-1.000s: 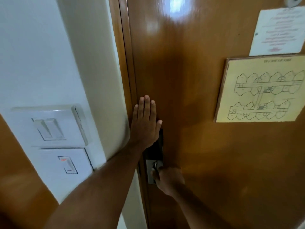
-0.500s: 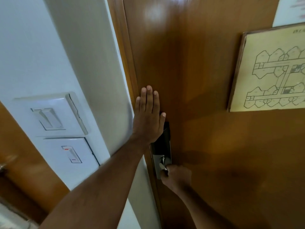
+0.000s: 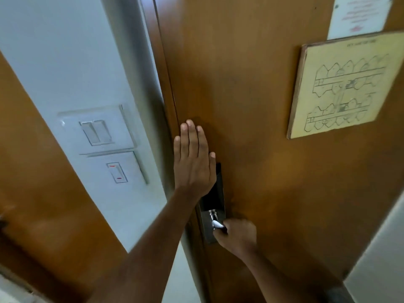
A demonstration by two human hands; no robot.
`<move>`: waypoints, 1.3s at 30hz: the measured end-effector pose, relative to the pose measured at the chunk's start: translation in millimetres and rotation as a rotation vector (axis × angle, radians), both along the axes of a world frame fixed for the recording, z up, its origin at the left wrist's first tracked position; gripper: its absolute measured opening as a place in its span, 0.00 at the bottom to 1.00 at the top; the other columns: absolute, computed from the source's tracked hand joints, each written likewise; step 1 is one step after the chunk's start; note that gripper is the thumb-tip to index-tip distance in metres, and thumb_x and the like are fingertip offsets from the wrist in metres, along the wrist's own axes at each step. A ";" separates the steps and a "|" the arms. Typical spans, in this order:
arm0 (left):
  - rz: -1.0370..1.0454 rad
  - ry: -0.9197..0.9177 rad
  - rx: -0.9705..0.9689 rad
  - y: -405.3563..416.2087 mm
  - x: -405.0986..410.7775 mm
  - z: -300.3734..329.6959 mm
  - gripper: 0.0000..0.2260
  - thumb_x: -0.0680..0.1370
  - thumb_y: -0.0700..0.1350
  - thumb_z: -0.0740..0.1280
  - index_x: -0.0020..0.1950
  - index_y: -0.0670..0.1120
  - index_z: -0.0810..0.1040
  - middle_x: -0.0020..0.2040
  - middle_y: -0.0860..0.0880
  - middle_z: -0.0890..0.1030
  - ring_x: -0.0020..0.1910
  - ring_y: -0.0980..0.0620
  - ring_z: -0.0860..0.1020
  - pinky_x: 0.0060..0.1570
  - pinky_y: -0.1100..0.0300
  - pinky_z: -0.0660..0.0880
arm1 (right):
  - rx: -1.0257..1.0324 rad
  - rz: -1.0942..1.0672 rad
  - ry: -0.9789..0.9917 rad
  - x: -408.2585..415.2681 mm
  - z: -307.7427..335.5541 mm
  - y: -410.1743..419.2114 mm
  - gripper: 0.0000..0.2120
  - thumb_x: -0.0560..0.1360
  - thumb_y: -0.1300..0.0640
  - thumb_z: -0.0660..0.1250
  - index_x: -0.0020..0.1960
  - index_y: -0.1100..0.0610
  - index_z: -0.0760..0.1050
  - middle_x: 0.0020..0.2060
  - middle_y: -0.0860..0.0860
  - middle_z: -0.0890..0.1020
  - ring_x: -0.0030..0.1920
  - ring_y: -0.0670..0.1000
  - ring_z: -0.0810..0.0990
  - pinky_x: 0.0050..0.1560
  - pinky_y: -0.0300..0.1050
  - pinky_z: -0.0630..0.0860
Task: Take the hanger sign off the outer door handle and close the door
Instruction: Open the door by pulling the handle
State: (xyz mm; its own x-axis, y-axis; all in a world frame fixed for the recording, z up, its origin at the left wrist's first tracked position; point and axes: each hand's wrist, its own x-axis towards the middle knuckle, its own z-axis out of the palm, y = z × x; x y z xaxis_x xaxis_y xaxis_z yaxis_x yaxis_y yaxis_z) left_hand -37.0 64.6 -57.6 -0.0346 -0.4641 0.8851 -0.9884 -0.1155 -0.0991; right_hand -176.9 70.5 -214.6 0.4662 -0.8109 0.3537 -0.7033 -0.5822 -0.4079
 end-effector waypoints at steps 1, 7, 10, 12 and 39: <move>-0.017 0.027 -0.020 12.1 -10.3 -1.5 0.29 0.83 0.50 0.56 0.80 0.37 0.53 0.80 0.35 0.57 0.81 0.41 0.46 0.79 0.46 0.46 | -0.015 -0.022 -0.025 -8.2 -0.8 13.5 0.20 0.65 0.44 0.71 0.26 0.49 0.63 0.19 0.44 0.63 0.20 0.44 0.62 0.24 0.34 0.49; -0.220 -0.025 -0.070 88.6 -59.8 -8.0 0.32 0.82 0.49 0.58 0.79 0.35 0.48 0.80 0.34 0.52 0.81 0.40 0.41 0.79 0.46 0.41 | -0.033 -0.150 -0.094 -61.9 0.5 84.4 0.18 0.63 0.47 0.70 0.24 0.52 0.65 0.18 0.44 0.64 0.20 0.48 0.64 0.30 0.38 0.62; -0.314 -0.106 -0.107 125.6 -75.3 -12.9 0.34 0.83 0.49 0.56 0.79 0.35 0.42 0.81 0.36 0.41 0.80 0.40 0.38 0.78 0.45 0.39 | 0.007 -0.180 -0.171 -93.6 0.2 118.6 0.16 0.62 0.52 0.64 0.23 0.59 0.63 0.18 0.51 0.66 0.19 0.54 0.66 0.28 0.37 0.60; -0.394 -0.115 -0.161 147.6 -88.5 -9.2 0.35 0.82 0.48 0.57 0.79 0.35 0.39 0.80 0.37 0.34 0.80 0.39 0.37 0.78 0.44 0.41 | 0.024 -0.200 -0.165 -116.8 4.7 141.9 0.15 0.62 0.55 0.64 0.24 0.60 0.60 0.19 0.54 0.64 0.20 0.56 0.64 0.27 0.39 0.56; -1.460 0.079 -0.032 295.3 -378.4 12.5 0.39 0.81 0.42 0.63 0.79 0.40 0.36 0.79 0.48 0.29 0.80 0.43 0.37 0.78 0.43 0.46 | 0.374 -0.536 -0.372 -400.9 32.3 308.4 0.12 0.63 0.54 0.77 0.42 0.48 0.77 0.43 0.51 0.81 0.44 0.52 0.81 0.44 0.49 0.81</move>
